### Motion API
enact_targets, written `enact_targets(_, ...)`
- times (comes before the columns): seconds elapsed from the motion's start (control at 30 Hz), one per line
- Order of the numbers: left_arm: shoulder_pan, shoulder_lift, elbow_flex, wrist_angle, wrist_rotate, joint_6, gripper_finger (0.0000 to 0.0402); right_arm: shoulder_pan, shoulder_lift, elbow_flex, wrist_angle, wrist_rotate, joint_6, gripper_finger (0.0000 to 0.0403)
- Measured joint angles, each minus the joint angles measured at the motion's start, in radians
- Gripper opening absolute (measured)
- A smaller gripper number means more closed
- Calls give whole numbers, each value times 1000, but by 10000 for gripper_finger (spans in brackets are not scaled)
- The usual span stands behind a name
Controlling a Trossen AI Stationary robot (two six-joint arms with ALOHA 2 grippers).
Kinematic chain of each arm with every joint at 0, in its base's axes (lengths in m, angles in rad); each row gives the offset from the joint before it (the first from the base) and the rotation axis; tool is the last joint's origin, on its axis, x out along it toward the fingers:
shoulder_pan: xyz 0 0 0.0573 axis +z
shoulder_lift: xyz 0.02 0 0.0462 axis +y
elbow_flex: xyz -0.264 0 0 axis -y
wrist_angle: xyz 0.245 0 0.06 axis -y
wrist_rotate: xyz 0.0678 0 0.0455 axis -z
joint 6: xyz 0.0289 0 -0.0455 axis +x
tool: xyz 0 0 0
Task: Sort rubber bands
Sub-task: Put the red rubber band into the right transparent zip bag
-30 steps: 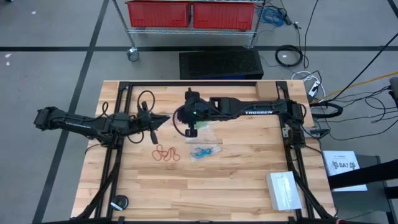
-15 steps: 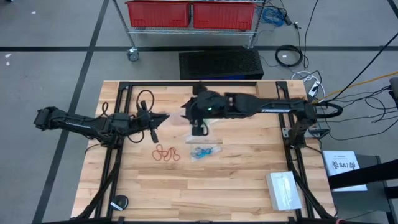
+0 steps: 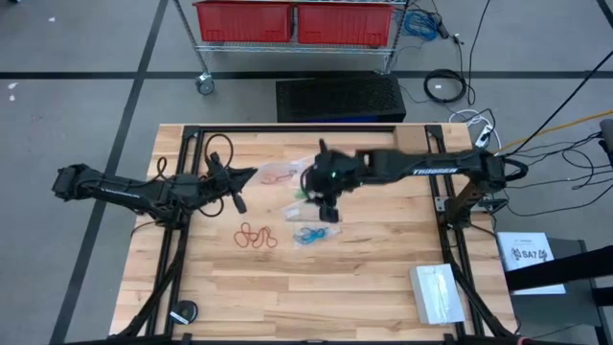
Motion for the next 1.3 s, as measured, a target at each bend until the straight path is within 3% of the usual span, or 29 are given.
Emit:
enact_targets(0.17,0,0,0,2,0,19,0,51,83,-180,312,-6,48,135)
enact_targets(0.43,-1,-1,-20,30,13,46,0,101,326,-151,605,14,211,156)
enact_targets(0.67,-1,-11,-22,29,15,55,0,110,523,46,581,85,202,200)
enact_targets(0.8,-1,-14,-22,25,15,55,0,111,612,174,468,146,176,205)
enact_targets(1.13,-1,-14,-23,19,14,55,0,103,739,337,335,190,184,185)
enact_targets(1.3,-1,-14,-23,19,14,55,0,99,751,350,311,183,193,147)
